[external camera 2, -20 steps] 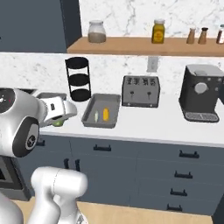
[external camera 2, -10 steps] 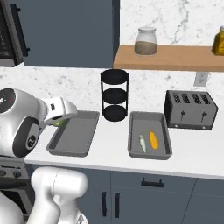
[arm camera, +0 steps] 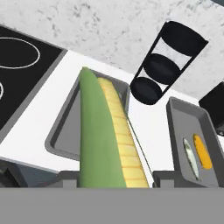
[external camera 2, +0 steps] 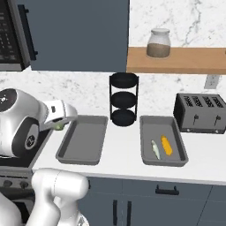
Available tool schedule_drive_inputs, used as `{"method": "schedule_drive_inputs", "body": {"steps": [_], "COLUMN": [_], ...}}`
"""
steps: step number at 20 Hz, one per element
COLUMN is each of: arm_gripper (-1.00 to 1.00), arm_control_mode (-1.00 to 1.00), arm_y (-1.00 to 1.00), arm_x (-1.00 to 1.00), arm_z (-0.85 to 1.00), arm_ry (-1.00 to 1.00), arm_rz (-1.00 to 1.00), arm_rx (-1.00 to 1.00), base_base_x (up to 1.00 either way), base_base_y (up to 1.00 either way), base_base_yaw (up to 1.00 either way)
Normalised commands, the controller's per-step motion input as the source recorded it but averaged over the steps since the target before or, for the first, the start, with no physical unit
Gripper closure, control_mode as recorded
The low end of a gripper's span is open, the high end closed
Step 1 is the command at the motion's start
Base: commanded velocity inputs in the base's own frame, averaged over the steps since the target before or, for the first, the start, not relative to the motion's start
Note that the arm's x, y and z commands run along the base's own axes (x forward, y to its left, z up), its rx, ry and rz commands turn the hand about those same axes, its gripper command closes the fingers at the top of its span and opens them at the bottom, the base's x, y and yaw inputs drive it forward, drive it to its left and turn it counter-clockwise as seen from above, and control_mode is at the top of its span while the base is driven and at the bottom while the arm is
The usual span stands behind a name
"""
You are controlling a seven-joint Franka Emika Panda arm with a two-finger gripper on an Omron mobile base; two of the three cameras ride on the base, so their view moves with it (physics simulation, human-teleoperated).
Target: Place one corn and one fish in each tupperware on the nearby counter, to pack two identical lunches.
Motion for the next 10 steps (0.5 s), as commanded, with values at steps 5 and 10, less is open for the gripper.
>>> {"method": "schedule_drive_inputs", "body": {"steps": [5,10], "arm_gripper": [1.0,1.0], "arm_control_mode": [-1.0,-1.0], "arm_y": [-0.22,0.05], "arm_x": [0.12,0.25], "arm_z": [-0.57,-0.73], "arm_ry": [0.17,0.16], "arm_rz": [-0.01,-0.07], "arm_rx": [0.0,0.01], "base_base_x": [0.0,0.0], "base_base_y": [0.0,0.0], "base_base_yaw": [0.0,0.0]}}
